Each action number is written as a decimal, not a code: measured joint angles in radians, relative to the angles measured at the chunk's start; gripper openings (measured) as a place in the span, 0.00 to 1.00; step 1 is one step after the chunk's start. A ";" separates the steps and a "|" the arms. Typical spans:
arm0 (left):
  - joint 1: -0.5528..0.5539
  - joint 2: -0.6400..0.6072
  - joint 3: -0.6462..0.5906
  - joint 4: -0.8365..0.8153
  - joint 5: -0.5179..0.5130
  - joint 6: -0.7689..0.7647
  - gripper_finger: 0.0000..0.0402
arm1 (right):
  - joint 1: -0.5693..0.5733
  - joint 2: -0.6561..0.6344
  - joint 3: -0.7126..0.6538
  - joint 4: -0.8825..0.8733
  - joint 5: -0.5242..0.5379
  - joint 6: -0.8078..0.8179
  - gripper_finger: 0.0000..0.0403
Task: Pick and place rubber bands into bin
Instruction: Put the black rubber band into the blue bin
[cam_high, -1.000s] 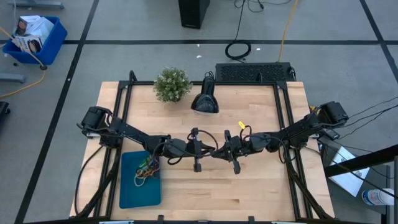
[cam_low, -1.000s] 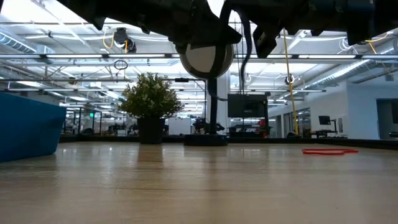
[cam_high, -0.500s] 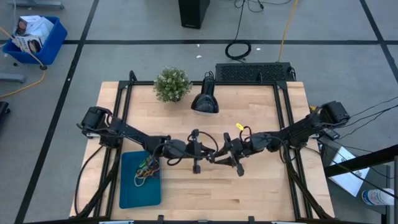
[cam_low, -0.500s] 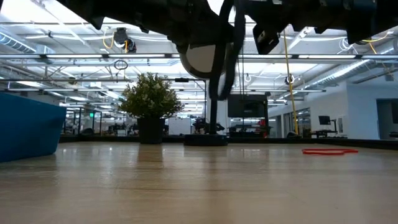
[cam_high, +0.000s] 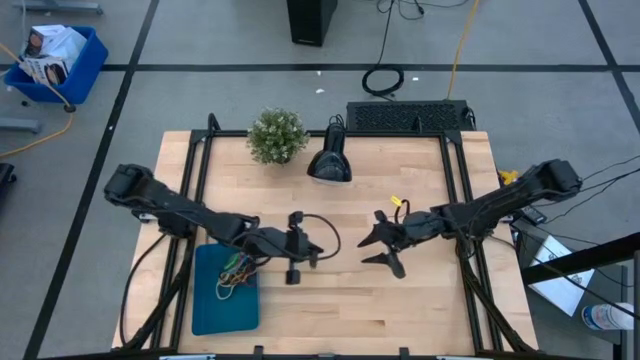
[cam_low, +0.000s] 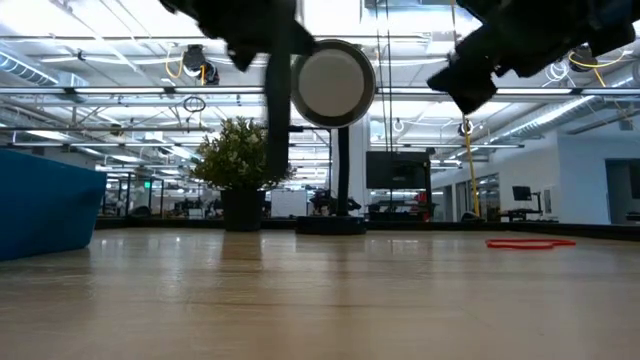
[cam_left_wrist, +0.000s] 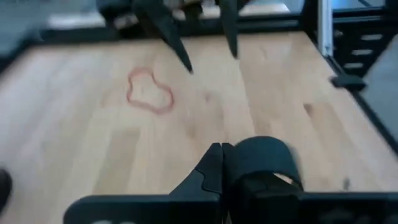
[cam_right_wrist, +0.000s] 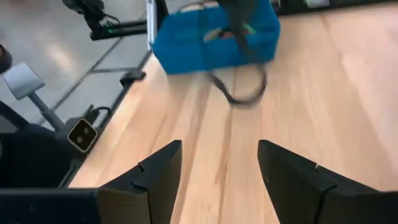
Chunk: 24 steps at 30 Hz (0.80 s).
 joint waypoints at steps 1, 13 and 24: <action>-0.004 -0.026 0.000 -0.048 0.007 -0.034 0.01 | 0.000 -0.007 0.000 -0.027 0.000 0.020 0.51; -0.058 -0.274 0.000 -0.573 0.175 -0.492 0.03 | 0.000 -0.014 -0.052 -0.266 -0.004 0.165 0.51; -0.123 -0.327 0.002 -0.922 0.482 -0.821 0.01 | -0.001 -0.013 -0.075 -0.242 0.023 0.184 0.50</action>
